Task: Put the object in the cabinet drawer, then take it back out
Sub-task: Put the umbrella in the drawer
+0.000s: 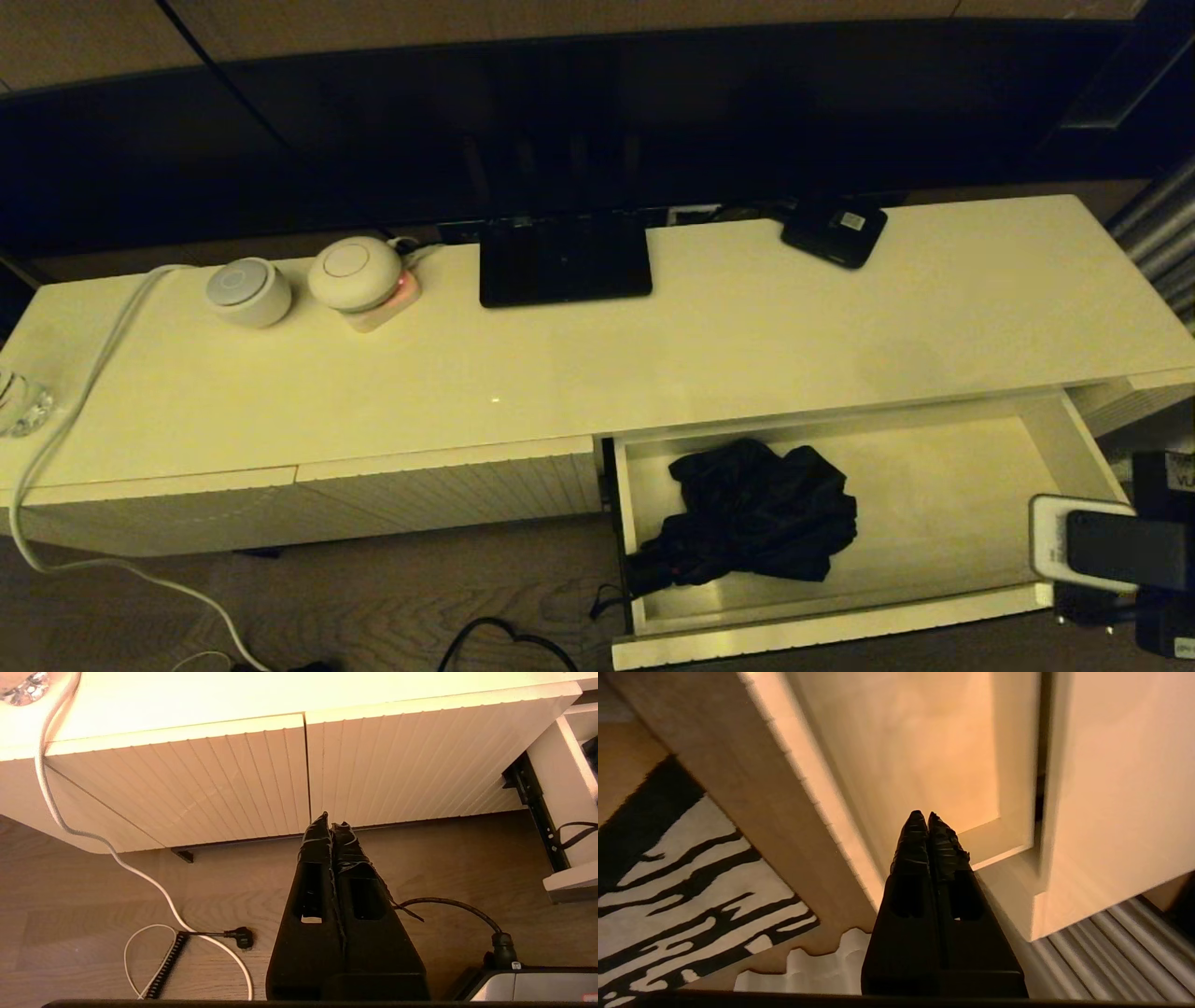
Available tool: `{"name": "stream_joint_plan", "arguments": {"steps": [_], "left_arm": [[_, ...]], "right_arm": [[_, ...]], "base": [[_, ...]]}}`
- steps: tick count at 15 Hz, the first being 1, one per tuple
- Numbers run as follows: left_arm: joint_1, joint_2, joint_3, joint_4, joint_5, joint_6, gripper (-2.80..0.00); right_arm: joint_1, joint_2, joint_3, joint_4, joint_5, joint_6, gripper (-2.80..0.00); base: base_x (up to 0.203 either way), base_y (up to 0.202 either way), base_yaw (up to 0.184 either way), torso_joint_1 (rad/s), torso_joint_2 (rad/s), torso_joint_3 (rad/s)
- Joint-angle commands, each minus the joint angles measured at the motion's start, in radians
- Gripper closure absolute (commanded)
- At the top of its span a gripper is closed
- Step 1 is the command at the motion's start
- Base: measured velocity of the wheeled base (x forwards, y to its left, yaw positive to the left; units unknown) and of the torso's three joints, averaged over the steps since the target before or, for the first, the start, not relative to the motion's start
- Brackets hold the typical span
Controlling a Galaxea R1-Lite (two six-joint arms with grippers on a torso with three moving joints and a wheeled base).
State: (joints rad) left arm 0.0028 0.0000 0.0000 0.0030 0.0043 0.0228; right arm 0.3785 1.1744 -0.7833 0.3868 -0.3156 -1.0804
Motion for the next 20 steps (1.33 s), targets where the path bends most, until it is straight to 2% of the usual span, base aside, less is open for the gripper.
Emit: {"name": "stream_joint_plan", "arguments": {"steps": [1,3,5,6,11,15,20], "left_arm": [[0.0,0.0,0.003,0.0,0.0,0.0,0.0],[0.0,0.0,0.003,0.0,0.0,0.0,0.0],[0.0,0.0,0.003,0.0,0.0,0.0,0.0],[0.0,0.0,0.003,0.0,0.0,0.0,0.0],[0.0,0.0,0.003,0.0,0.0,0.0,0.0],[0.0,0.0,0.003,0.0,0.0,0.0,0.0],[0.0,0.0,0.003,0.0,0.0,0.0,0.0]], "right_arm": [[-0.002,-0.071,0.052,0.004,0.008,-0.004,0.0],[-0.011,-0.115,0.103,0.0,0.038,0.024,0.0],[-0.014,-0.136,0.13,-0.001,0.098,0.124,0.0],[-0.02,-0.139,0.131,-0.002,0.113,0.139,0.0],[0.002,-0.05,0.097,-0.002,0.168,0.14,0.0],[0.032,0.115,-0.012,0.0,0.187,0.141,0.0],[0.108,0.334,-0.107,-0.005,0.22,0.109,0.0]], "base": [[0.0,0.0,0.0,0.0,0.0,0.0],[0.0,0.0,0.0,0.0,0.0,0.0],[0.0,0.0,0.0,0.0,0.0,0.0],[0.0,0.0,0.0,0.0,0.0,0.0],[0.0,0.0,0.0,0.0,0.0,0.0],[0.0,0.0,0.0,0.0,0.0,0.0],[0.0,0.0,0.0,0.0,0.0,0.0]]}}
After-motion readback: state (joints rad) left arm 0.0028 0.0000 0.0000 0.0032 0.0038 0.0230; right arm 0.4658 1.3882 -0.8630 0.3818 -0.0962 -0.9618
